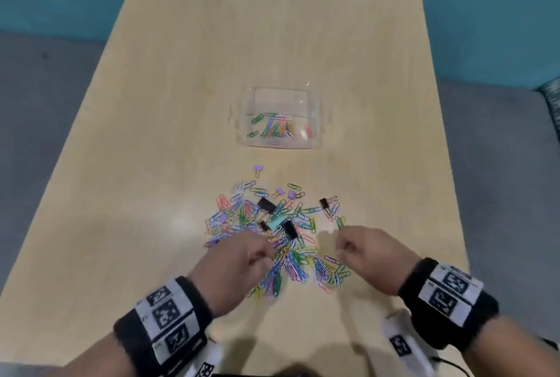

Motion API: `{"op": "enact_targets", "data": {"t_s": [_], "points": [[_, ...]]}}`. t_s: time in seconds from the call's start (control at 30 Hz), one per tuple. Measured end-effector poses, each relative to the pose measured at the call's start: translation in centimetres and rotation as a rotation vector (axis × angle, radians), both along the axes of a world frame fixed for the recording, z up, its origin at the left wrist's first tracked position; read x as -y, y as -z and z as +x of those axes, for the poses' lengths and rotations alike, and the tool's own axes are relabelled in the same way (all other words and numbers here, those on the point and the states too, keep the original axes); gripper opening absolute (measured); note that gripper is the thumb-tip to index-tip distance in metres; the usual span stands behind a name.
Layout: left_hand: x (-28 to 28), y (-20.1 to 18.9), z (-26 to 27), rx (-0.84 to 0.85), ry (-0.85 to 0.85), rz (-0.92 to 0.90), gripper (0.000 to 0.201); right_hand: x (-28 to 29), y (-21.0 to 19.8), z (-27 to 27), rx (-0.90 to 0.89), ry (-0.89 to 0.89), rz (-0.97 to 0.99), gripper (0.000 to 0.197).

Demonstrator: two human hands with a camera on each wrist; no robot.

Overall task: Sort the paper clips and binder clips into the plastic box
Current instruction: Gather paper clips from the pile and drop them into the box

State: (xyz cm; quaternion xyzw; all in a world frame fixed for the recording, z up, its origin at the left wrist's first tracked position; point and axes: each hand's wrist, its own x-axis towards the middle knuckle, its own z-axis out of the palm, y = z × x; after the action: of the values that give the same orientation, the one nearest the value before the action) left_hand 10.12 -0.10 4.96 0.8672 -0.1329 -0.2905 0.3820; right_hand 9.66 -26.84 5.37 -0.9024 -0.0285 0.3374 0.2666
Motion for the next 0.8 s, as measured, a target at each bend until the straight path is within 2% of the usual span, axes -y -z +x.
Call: {"op": "enact_targets", "data": {"t_s": [0.03,0.1,0.2,0.27,0.37,0.4,0.47,0.5,0.57,0.63,0.8], "points": [[0.2,0.9,-1.7,-0.018,0.05,0.012,0.011,0.0,0.7,-1.7,-0.065,-0.034,-0.004,0.013],[0.9,2.8,-3.9,0.048,0.095,0.03,0.011,-0.7,1.9,-3.8,-0.108,-0.083,-0.016,0.014],[2.4,4.6,-5.2,0.254,0.17,0.109,0.009,-2.7,2.9,-4.0,0.01,-0.065,0.027,0.011],[2.9,4.3,-5.5,0.366,0.163,0.191,0.006,-3.9,3.0,-3.9,0.089,-0.053,0.042,0.013],[2.8,3.3,-6.3,0.428,0.11,0.34,0.029,-4.3,2.8,-5.3,0.232,0.046,-0.062,0.005],[2.7,3.1,-6.8,0.414,0.104,0.379,0.044,-4.2,2.7,-5.9,0.247,0.085,-0.132,0.016],[2.7,3.3,-7.6,0.355,0.13,0.44,0.073,-4.1,2.8,-6.8,0.2,0.101,-0.242,0.053],[2.9,3.6,-7.7,0.333,0.144,0.468,0.081,-4.4,2.9,-7.0,0.194,0.085,-0.267,0.067],[3.6,4.2,-7.4,0.318,0.146,0.506,0.084,-5.5,3.2,-6.6,0.235,0.03,-0.28,0.081],[4.4,4.6,-6.6,0.342,0.146,0.539,0.078,-6.9,3.8,-5.9,0.279,-0.031,-0.3,0.078],[4.9,4.8,-4.6,0.356,0.125,0.558,0.064,-8.7,4.9,-4.4,0.359,-0.066,-0.255,0.043]]}}
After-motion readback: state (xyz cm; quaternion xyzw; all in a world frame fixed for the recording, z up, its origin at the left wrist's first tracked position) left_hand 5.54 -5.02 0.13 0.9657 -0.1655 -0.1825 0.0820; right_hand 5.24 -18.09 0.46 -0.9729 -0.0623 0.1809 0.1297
